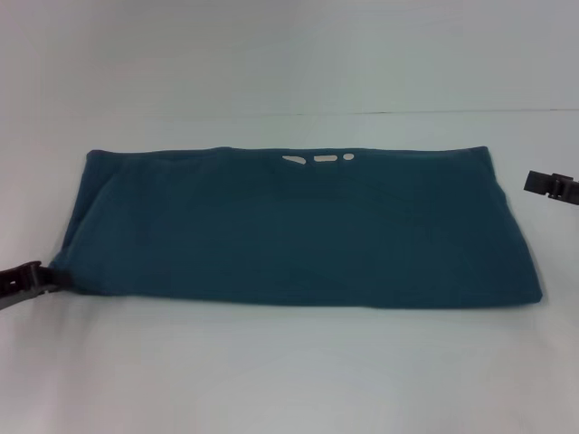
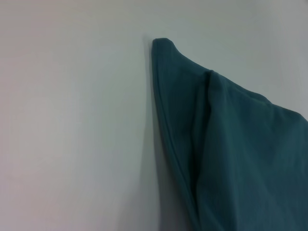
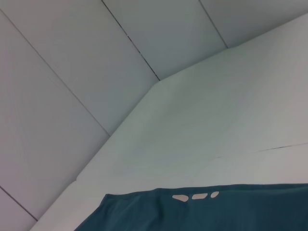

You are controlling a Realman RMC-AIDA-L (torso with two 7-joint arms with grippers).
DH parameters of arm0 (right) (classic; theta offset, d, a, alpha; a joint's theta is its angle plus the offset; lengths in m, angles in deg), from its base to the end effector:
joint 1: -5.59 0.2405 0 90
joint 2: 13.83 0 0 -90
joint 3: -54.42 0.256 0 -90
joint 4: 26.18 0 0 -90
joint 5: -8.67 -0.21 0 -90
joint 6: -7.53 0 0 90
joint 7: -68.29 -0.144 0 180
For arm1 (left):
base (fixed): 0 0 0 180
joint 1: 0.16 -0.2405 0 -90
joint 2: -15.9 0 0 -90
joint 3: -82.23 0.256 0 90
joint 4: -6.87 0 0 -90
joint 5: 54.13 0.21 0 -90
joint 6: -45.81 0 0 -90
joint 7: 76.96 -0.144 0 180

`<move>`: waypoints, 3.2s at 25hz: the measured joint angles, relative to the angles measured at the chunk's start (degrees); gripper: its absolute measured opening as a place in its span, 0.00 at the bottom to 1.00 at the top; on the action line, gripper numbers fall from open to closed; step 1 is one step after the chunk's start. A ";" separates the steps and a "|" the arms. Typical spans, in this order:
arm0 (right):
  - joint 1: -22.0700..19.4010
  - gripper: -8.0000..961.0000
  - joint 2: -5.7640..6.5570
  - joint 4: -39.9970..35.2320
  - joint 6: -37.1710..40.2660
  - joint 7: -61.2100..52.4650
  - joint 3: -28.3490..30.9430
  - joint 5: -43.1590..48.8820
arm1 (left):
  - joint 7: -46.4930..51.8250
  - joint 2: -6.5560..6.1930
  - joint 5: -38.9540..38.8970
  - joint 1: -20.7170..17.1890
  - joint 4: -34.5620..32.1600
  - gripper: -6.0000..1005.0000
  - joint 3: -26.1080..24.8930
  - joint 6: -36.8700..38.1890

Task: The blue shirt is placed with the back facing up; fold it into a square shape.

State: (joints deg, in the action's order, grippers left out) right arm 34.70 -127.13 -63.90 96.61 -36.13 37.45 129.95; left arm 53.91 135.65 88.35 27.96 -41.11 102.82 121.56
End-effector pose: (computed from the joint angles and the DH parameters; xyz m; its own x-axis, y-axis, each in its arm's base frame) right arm 0.3206 0.3368 0.0839 0.3796 -0.6055 -0.6994 -0.8771 -0.4761 -0.0639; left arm -0.3606 0.3261 0.0532 0.0971 0.8255 0.5560 0.9866 -0.0062 -0.1632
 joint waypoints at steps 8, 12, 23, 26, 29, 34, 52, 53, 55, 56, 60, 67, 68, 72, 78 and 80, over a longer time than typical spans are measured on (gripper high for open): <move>0.67 0.92 -0.40 0.41 -0.43 0.06 -0.05 0.03 | -0.25 -0.14 0.07 -1.50 -1.60 0.02 -0.67 0.12; 1.10 0.92 -0.89 0.46 -0.75 0.51 -0.13 0.25 | -0.26 -0.26 0.08 -2.12 -2.52 0.02 -1.29 0.16; 2.18 0.92 -1.81 0.67 -2.30 0.80 -1.72 0.22 | -0.09 -0.80 0.08 -4.46 -5.65 0.02 -4.66 1.66; 2.73 0.92 -2.07 0.78 -2.99 0.81 -2.36 0.18 | 0.13 -0.89 0.08 -5.17 -6.56 0.02 -4.99 1.94; 3.28 0.91 -2.25 1.12 -3.45 0.80 -2.50 0.16 | 0.19 -1.10 0.19 -5.65 -7.13 0.02 -5.89 2.29; 3.94 0.91 -2.34 1.34 -3.99 0.80 -2.54 0.12 | 0.20 -1.44 2.07 -6.12 -8.14 0.02 -8.78 2.75; 2.61 0.91 -1.95 1.42 -4.40 0.92 -2.46 0.08 | -2.56 -0.52 -16.58 -2.56 -8.37 0.03 -6.43 14.81; 2.41 0.91 -1.88 1.43 -4.28 0.93 -2.46 0.08 | -2.87 0.09 -19.67 -0.86 -7.28 0.03 -3.62 15.17; 1.95 0.91 -1.58 1.42 -4.03 0.98 -2.44 0.08 | -3.36 1.10 -23.61 1.89 -5.29 0.03 0.66 14.75; 1.77 0.91 -1.40 1.43 -3.84 1.06 -2.47 0.08 | -4.13 2.02 -25.57 4.17 -3.69 0.03 3.27 14.05; 0.97 0.91 -0.62 1.08 -2.81 1.36 -2.52 0.09 | -7.29 4.38 -29.59 11.72 3.42 0.03 9.64 8.73; -0.48 0.91 1.19 0.82 -1.73 1.60 -2.58 0.46 | -21.76 4.85 -39.90 22.86 33.25 0.04 16.32 -7.99; -0.69 0.91 1.46 0.80 -1.73 1.62 -2.64 0.52 | -24.21 4.86 -41.53 23.29 36.59 0.04 16.15 -9.79; -1.24 0.91 2.17 0.74 -1.89 1.68 -2.97 0.67 | -38.48 4.88 -47.48 22.43 50.21 0.04 13.04 -12.05; -1.21 0.91 2.49 1.17 -2.45 1.73 -2.98 0.71 | -52.14 4.92 -47.35 17.15 54.98 0.09 10.26 1.24; -0.90 0.91 2.46 1.23 -2.48 1.36 -3.02 0.71 | -52.75 4.90 -46.65 15.78 53.96 0.15 10.46 5.81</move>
State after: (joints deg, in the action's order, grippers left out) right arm 33.80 -124.67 -62.67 94.13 -34.77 34.43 130.66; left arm 1.16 140.54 41.70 43.74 12.85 113.28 127.36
